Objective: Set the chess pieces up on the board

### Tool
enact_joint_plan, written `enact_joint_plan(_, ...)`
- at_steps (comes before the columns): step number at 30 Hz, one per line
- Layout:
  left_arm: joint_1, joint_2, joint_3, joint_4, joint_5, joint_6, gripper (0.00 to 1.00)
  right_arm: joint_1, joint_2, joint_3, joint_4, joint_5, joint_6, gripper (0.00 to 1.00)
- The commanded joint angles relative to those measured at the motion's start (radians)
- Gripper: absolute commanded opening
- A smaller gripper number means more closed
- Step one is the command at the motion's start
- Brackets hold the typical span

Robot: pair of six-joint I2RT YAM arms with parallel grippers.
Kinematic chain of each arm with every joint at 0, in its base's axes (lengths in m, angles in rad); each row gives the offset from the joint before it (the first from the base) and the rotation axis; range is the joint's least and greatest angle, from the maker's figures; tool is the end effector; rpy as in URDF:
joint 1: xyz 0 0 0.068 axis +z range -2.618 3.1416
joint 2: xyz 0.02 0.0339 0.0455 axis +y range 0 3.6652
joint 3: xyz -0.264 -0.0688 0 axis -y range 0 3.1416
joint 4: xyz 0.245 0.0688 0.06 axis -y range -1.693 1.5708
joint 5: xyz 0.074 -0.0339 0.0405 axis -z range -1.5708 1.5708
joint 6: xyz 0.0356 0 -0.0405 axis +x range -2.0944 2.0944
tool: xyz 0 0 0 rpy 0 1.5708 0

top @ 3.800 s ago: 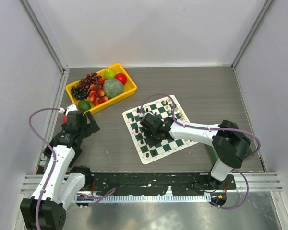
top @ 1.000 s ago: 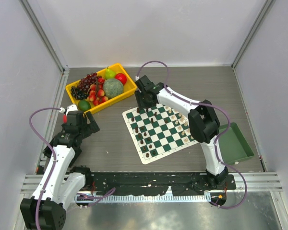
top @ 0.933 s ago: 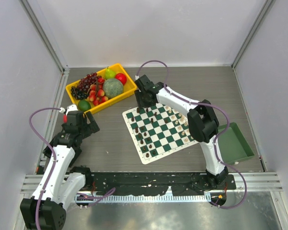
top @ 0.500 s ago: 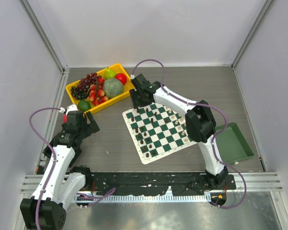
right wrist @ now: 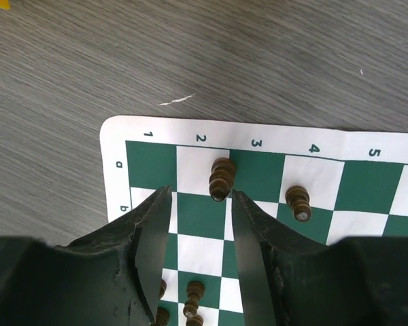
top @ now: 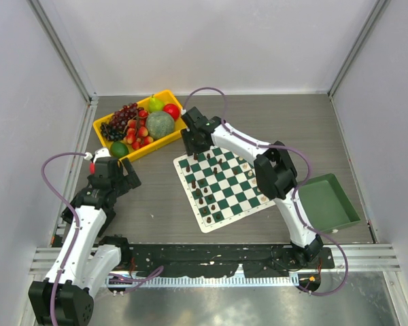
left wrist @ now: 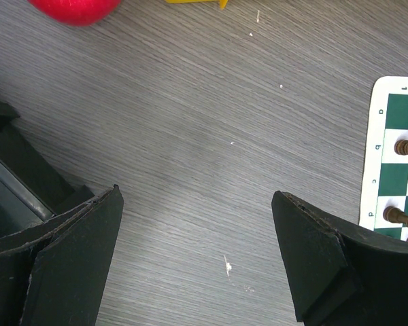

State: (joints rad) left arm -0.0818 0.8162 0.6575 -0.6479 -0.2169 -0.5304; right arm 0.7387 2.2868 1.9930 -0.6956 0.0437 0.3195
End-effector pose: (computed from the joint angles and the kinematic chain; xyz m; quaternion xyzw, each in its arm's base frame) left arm 0.1659 -0.0059 0.2478 -0.2445 0.8904 -0.0159 0.3837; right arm 0.3747 0.3391 0.2076 -0.1932 0.9382 0.1266 0.2579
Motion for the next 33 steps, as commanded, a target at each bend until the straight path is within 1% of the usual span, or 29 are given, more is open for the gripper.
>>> enact_joint_plan(1, 0.005, -0.009, 0.008, 0.016, -0.013, 0.012, 0.99, 0.008, 0.007, 0.052, -0.012, 0.010, -0.002, 0.46)
enact_joint_plan(6, 0.005, -0.009, 0.005, 0.016, -0.012, 0.009, 0.99, 0.010, 0.017, 0.066, -0.025, 0.045, -0.013, 0.45)
enact_joint_plan(13, 0.005, -0.008, 0.005, 0.017, -0.010, 0.009, 0.99, 0.011, 0.028, 0.082, -0.027, 0.036, -0.019, 0.33)
enact_joint_plan(26, 0.004, -0.005, 0.004, 0.016, -0.007, 0.009, 0.99, 0.016, 0.051, 0.104, -0.059, 0.067, -0.033, 0.36)
enact_joint_plan(33, 0.005, -0.005, 0.008, 0.011, -0.009, 0.009, 0.99, 0.016, 0.066, 0.121, -0.077, 0.078, -0.039, 0.34)
